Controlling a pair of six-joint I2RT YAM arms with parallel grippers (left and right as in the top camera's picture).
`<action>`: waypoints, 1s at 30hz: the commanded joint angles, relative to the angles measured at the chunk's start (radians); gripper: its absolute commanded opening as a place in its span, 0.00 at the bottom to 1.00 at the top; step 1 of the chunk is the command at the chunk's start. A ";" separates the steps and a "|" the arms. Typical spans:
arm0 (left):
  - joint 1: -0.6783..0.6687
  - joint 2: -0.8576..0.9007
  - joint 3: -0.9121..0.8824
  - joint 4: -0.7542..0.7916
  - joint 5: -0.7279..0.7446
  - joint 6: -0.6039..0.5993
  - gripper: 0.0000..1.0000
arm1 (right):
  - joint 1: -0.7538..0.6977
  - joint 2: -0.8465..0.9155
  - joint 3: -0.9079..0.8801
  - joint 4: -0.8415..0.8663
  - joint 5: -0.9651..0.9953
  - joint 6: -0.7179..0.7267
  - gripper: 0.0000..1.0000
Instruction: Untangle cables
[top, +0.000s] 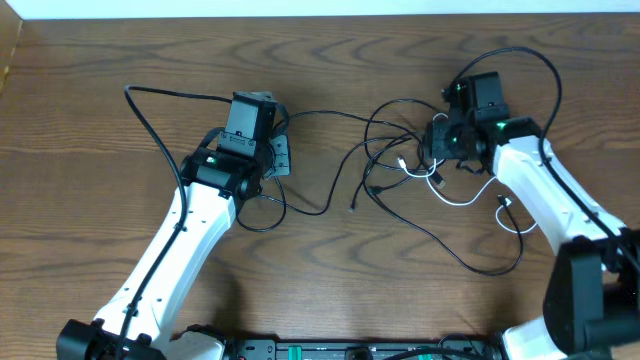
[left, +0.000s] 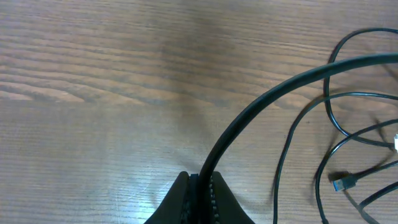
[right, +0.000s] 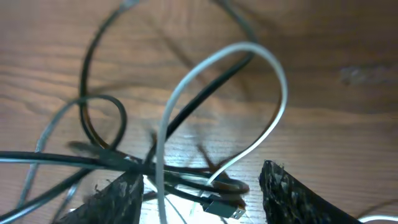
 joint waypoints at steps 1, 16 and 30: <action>-0.002 0.008 0.009 -0.003 -0.016 0.006 0.07 | 0.002 -0.082 0.008 0.003 0.018 0.016 0.53; -0.002 0.008 0.009 -0.003 -0.016 0.006 0.07 | 0.039 -0.069 -0.001 -0.148 -0.008 0.146 0.48; -0.002 0.008 0.009 -0.003 -0.016 0.006 0.07 | 0.046 0.047 -0.007 -0.058 0.002 0.191 0.33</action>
